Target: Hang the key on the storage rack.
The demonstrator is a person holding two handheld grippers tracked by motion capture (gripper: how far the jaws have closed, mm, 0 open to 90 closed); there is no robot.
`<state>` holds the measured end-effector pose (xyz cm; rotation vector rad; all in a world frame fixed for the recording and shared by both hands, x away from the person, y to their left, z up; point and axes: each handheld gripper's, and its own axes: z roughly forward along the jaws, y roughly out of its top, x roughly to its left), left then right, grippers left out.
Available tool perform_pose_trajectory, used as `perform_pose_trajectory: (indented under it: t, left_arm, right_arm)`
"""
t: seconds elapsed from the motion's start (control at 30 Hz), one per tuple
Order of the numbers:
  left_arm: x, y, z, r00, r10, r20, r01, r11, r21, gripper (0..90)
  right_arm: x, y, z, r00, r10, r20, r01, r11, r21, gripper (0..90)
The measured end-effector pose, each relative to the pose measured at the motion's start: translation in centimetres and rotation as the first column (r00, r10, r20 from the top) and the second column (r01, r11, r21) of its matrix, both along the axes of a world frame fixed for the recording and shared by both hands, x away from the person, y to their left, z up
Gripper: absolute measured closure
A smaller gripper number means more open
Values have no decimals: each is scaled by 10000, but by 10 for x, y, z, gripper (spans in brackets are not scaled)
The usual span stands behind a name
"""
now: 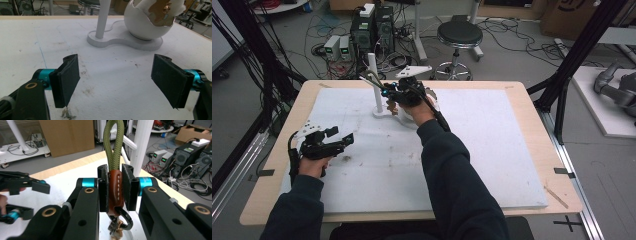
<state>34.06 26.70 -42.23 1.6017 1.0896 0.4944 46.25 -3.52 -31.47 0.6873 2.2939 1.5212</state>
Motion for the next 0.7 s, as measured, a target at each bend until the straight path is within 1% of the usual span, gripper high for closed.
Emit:
perform_pose_trajectory:
  t: [0.03,0.07,0.1,0.13,0.17,0.2,0.23,0.27,0.3,0.33,0.37,0.43,0.5,0.53,0.57,0.6,0.63,0.67,0.7]
  left_arm:
    - [0,1,0,10000,15,11,-15,10000,6,227]
    - [0,1,0,10000,15,11,-15,10000,6,227]
    - [0,0,0,10000,38,3,-38,10000,-56,227]
    - [0,0,0,10000,38,3,-38,10000,-56,227]
    - [0,1,0,10000,40,-2,-40,10000,-38,227]
    - [0,1,0,10000,40,-2,-40,10000,-38,227]
    - [0,1,0,10000,55,-26,-56,10000,-59,227]
    - [0,1,0,10000,55,-26,-56,10000,-59,227]
    - [0,1,0,10000,52,-10,-52,10000,-59,227]
    - [0,1,0,10000,52,-10,-52,10000,-59,227]
    - [0,1,0,10000,28,15,-27,9999,-105,227]
    - [0,1,0,10000,26,14,-26,9999,-113,227]
    - [0,2,0,10000,6,-17,-6,10000,-87,227]
    - [0,2,0,10000,15,-19,-15,10000,-56,227]
    - [0,2,-1,10000,29,-44,-29,10000,-31,227]
    - [0,2,-1,10000,29,-44,-29,10000,-31,227]
    - [0,2,0,10000,11,-43,-11,10000,7,227]
    - [0,2,0,10000,11,-43,-11,10000,7,227]
    - [-1,1,0,10000,39,-40,-39,10000,-37,227]
  right_arm:
    - [3,5,-1,9999,-131,40,132,9997,-215,783]
    - [3,5,-1,9999,-131,40,132,9997,-215,783]
    - [6,10,-3,9993,-339,135,345,9981,-501,783]
    - [6,10,-3,9993,-339,135,345,9981,-501,783]
    - [9,13,-6,9983,-578,103,584,9957,-719,783]
    - [9,13,-6,9983,-578,103,584,9957,-719,783]
    - [12,15,-9,9963,-854,100,859,9920,-926,783]
    - [12,15,-9,9963,-854,100,859,9920,-926,783]
    - [15,14,-12,9948,-1020,20,1016,9887,-1100,782]
    - [15,14,-12,9948,-1020,20,1016,9887,-1100,782]
    - [18,14,-14,9932,-1168,-24,1157,9864,-1168,781]
    - [18,12,-14,9925,-1219,-55,1206,9865,-1110,772]
    - [18,11,-13,9932,-1164,-42,1152,9872,-1103,764]
    - [18,10,-13,9939,-1094,-133,1074,9887,-1047,714]
    - [17,6,-11,9914,-1304,-118,1280,9841,-1235,628]
    - [17,6,-11,9914,-1304,-118,1280,9841,-1235,628]
    - [18,-2,-9,9898,-1420,-72,1399,9816,-1301,571]
    - [18,-2,-9,9898,-1420,-72,1399,9816,-1301,571]
    - [18,-12,-6,9875,-1573,-47,1553,9793,-1301,491]
